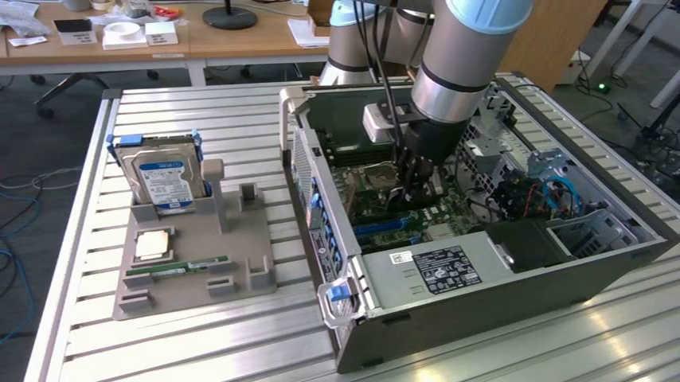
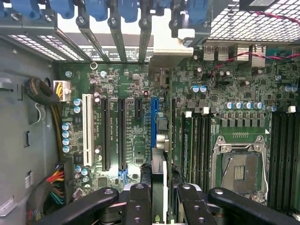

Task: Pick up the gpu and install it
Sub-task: 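Insert the gpu into the slot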

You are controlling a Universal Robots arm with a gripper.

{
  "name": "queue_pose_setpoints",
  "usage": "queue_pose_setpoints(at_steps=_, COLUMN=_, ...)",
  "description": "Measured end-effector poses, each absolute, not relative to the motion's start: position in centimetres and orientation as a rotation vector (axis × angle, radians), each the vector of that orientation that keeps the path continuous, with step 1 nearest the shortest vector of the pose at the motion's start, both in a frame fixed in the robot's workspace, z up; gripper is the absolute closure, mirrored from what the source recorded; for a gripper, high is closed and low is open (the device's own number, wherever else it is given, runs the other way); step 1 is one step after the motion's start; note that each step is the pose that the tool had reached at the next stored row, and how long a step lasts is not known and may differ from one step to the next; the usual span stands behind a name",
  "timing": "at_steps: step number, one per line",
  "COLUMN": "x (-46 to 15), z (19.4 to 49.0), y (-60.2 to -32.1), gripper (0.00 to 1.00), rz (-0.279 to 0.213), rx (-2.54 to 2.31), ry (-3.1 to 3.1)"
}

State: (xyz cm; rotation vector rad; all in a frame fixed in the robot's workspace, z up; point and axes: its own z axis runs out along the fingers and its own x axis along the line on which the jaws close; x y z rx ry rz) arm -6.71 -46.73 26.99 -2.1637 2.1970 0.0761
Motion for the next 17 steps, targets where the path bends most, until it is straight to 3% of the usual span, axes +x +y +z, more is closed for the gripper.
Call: queue_pose_setpoints(at_steps=17, x=-7.2, z=26.99, y=-47.0, gripper=0.74, rz=0.076, rx=-2.164, ry=2.197)
